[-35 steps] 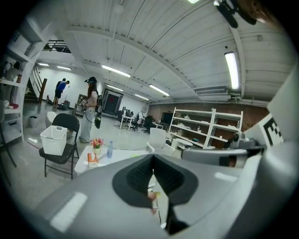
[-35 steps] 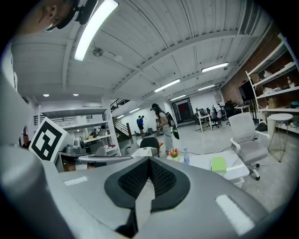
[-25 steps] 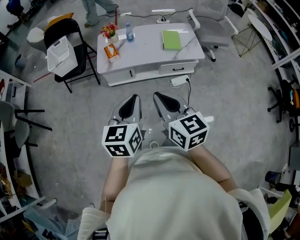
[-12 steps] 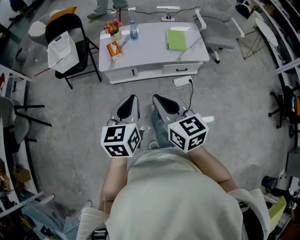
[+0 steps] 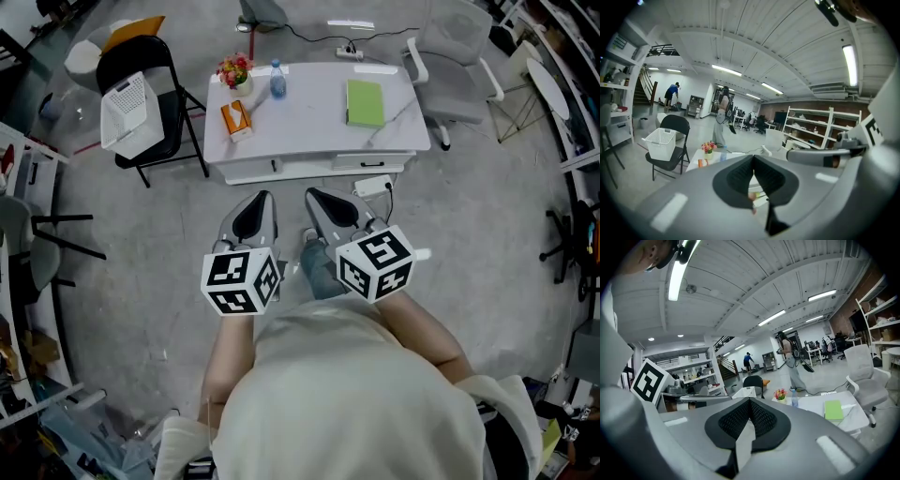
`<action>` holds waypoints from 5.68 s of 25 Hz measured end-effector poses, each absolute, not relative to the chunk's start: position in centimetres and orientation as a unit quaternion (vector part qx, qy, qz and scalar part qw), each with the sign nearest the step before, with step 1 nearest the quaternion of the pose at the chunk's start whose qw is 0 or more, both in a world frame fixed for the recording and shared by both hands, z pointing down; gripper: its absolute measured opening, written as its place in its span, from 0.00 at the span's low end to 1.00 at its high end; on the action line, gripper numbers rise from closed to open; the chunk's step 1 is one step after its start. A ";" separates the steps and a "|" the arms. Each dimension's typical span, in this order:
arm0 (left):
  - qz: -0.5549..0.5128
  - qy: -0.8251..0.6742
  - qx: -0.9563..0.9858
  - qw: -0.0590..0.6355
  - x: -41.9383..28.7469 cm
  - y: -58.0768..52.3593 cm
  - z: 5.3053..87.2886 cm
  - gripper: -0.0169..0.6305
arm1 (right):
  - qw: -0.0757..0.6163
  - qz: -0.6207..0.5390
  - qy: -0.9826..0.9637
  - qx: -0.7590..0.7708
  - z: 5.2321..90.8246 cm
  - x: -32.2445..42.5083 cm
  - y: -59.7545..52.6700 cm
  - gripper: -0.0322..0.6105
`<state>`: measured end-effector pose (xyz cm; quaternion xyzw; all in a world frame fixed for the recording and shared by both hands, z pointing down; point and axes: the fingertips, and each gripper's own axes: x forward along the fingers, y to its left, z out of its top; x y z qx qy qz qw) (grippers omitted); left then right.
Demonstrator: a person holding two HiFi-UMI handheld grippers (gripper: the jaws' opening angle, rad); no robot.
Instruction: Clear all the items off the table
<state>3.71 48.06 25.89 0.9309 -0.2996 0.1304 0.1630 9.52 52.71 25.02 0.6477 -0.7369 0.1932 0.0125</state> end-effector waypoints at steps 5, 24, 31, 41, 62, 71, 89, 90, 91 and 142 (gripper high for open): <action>0.130 -0.316 0.924 0.171 5.7 44.4 25.9 0.04 | 0.016 0.193 -0.745 0.639 24.7 12.1 48.8 0.05; 0.130 -0.366 0.903 0.181 12.2 33.3 26.5 0.04 | 0.034 0.191 -0.783 0.592 24.8 19.4 35.9 0.05; 0.133 -0.389 0.893 0.185 13.4 30.3 27.2 0.04 | 0.039 0.194 -0.790 0.581 25.7 21.4 32.6 0.05; 0.154 -0.401 0.884 0.185 14.6 27.9 28.7 0.04 | 0.041 0.215 -0.796 0.565 27.7 22.9 29.9 0.05; 0.200 -0.372 0.879 0.223 15.0 17.3 36.6 0.04 | 0.092 0.252 -0.735 0.623 37.0 27.3 19.9 0.05; 0.219 -0.359 0.879 0.224 15.7 10.4 39.8 0.04 | 0.112 0.281 -0.700 0.647 42.9 29.5 14.5 0.05; 0.258 -0.338 0.872 0.242 17.4 2.1 48.3 0.04 | 0.160 0.355 -0.639 0.664 58.2 33.4 7.0 0.31; 0.260 -0.336 0.872 0.243 17.5 1.9 48.7 0.04 | 0.161 0.358 -0.635 0.666 58.9 33.6 6.7 0.32; 0.263 -0.333 0.872 0.244 17.6 1.7 49.1 0.04 | 0.162 0.360 -0.631 0.668 59.6 33.7 6.4 0.34; 0.331 -0.234 0.874 0.268 22.0 0.5 59.6 0.04 | 0.231 0.343 -0.611 0.675 73.1 37.3 -3.9 0.58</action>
